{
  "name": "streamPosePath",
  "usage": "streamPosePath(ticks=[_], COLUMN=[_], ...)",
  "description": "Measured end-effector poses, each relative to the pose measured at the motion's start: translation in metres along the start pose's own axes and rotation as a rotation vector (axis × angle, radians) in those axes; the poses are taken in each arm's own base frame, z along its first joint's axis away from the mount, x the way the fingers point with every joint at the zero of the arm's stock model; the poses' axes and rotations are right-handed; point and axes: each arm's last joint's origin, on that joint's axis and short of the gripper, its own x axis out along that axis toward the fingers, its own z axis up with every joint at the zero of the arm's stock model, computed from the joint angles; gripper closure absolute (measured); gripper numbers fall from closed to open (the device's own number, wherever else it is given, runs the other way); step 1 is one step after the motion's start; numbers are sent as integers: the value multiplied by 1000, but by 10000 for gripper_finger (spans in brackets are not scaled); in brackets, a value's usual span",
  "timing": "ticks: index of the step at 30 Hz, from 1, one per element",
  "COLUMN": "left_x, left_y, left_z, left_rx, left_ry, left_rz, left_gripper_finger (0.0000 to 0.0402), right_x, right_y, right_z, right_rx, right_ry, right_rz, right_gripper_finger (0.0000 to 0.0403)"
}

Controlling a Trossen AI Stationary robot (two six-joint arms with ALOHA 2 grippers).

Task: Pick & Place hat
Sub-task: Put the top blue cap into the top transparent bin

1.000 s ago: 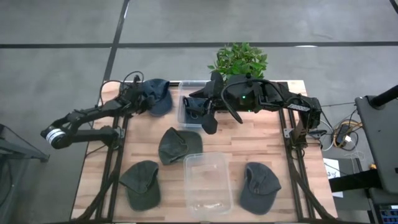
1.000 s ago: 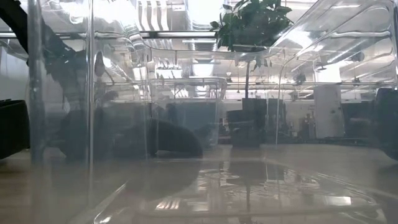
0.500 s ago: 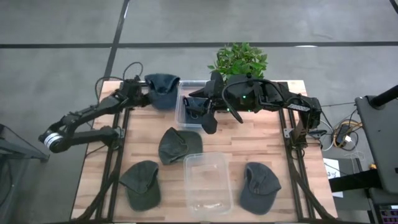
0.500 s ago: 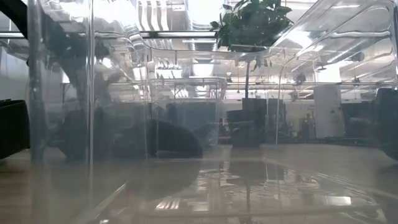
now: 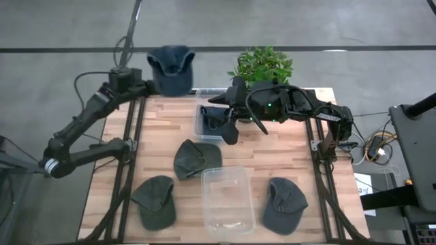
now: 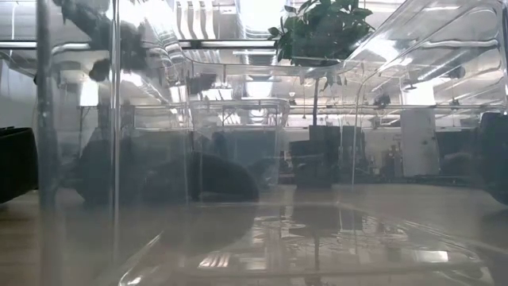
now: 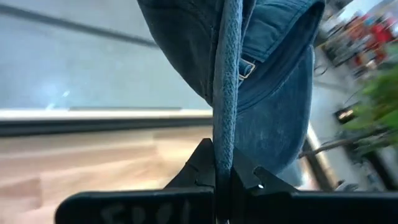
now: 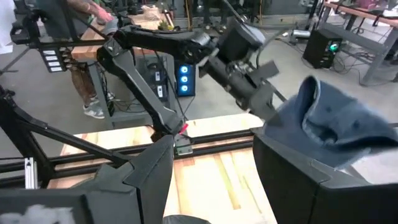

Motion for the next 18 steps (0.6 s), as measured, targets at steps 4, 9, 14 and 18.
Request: streamPosePath(ticks=[4,9,14,18], left_x=[-13,-15,-11,-7], left_y=[-10,-13,-19,-28], left_z=[8,2,-6,-16], left_rx=[-56,-155,-237,-273], left_ry=[-30,35,105,189], left_rz=[-72,-143,-185,-222], left_gripper_finger=[398,398,398,398], right_x=[0,-1,-1,-1], right_y=[0,0,0,0], right_z=[0,3,4,4], right_rx=[-3,4,7,7], right_ry=[-3,-27,-38,-38], right_rz=[-21,-19,-18,-18], right_gripper_finger=[188,188,188,188])
